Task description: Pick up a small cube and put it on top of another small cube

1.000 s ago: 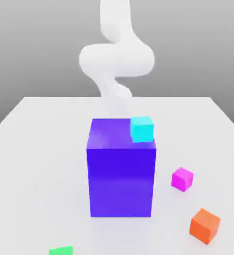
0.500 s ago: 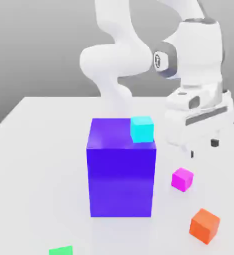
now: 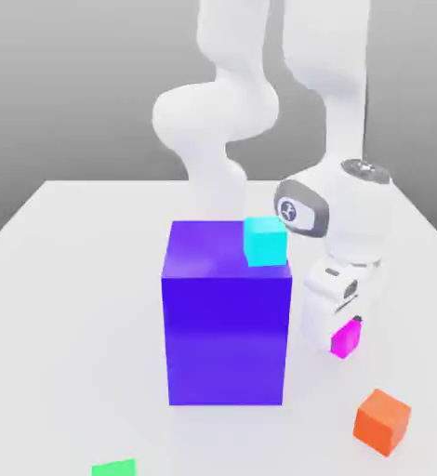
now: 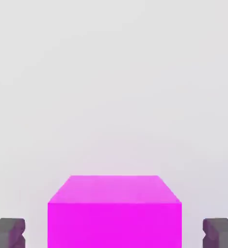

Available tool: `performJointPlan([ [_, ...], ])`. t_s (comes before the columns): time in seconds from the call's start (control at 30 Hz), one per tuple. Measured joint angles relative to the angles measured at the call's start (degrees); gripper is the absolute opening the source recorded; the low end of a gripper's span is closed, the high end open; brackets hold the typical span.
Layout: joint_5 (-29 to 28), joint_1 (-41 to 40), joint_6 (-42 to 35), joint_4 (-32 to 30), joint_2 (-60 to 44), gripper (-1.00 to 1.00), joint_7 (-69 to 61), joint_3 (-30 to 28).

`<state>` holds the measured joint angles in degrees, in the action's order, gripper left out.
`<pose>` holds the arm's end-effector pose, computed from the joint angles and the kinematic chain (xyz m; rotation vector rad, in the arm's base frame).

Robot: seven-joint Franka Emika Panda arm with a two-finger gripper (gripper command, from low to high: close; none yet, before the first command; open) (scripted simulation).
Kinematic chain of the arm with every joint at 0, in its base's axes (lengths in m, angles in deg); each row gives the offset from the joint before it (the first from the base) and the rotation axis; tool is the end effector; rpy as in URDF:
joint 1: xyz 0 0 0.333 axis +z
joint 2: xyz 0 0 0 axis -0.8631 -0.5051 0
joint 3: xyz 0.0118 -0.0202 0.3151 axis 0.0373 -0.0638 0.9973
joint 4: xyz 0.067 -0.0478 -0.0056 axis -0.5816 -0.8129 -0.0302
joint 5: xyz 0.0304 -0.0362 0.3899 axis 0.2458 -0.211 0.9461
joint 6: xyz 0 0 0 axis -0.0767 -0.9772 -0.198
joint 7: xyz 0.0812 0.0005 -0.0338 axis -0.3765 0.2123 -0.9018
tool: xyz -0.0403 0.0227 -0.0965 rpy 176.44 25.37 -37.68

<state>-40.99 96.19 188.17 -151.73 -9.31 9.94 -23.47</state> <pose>0.2484 0.2057 0.1295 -3.1385 -0.0319 0.0026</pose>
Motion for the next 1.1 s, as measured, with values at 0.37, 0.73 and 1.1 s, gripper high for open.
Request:
performJointPlan([
  [0.37,8.35,-3.81,-10.21,-2.33,12.54,-1.0,-6.1,6.13],
  [0.73,7.33,-13.86,-25.37,14.8,8.09,-1.0,-9.43,-1.19],
  [1.1,13.0,-28.53,-34.76,33.97,-0.76,-1.0,-18.6,-11.75],
])
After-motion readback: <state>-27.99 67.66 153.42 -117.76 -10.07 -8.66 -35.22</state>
